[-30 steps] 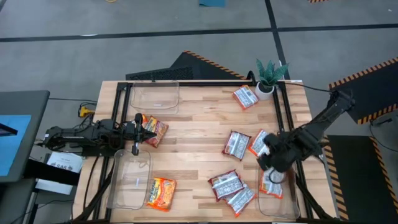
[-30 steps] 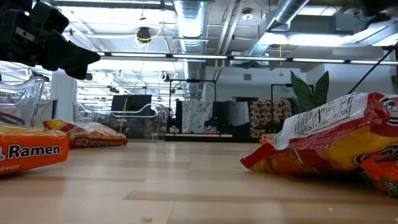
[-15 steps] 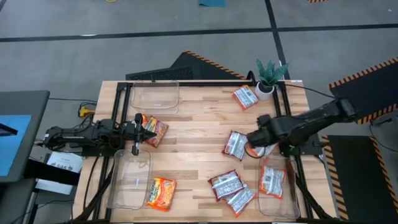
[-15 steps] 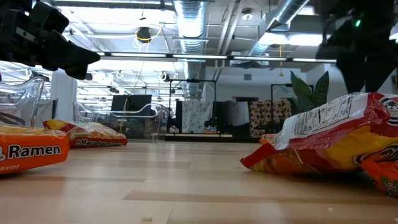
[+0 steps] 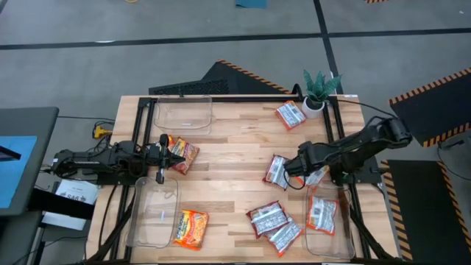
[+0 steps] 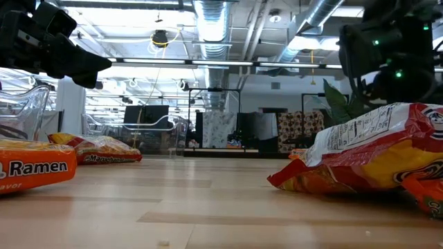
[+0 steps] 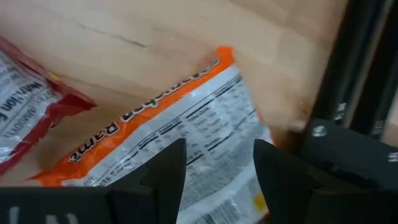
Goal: Sort Maruchan noodles
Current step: Put the orange noodle pack into the bottom right transparent bin
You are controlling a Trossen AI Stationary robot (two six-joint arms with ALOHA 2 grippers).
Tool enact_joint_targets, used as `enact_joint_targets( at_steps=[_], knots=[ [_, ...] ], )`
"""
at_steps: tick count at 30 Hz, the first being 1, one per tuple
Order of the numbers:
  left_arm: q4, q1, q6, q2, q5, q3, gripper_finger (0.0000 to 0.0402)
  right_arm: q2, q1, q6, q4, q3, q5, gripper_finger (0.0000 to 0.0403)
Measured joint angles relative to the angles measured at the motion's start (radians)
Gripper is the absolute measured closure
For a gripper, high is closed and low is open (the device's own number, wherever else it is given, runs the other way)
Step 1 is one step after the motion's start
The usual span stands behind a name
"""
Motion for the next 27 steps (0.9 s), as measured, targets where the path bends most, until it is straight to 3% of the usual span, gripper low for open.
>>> enact_joint_targets(
  at_steps=[10,20,27],
  knots=[
    [0.0,0.0,0.0,0.0,0.0,0.0,0.0401,0.0,-0.006,0.0,0.085,-0.032,0.006,0.0234],
    [0.0,0.0,0.0,0.0,0.0,0.0,0.0401,-0.001,-0.044,-0.031,0.084,-0.032,0.006,0.0389],
    [0.0,0.0,0.0,0.0,0.0,0.0,0.0402,0.002,-0.048,-0.077,0.036,0.023,0.023,0.0396]
  ],
)
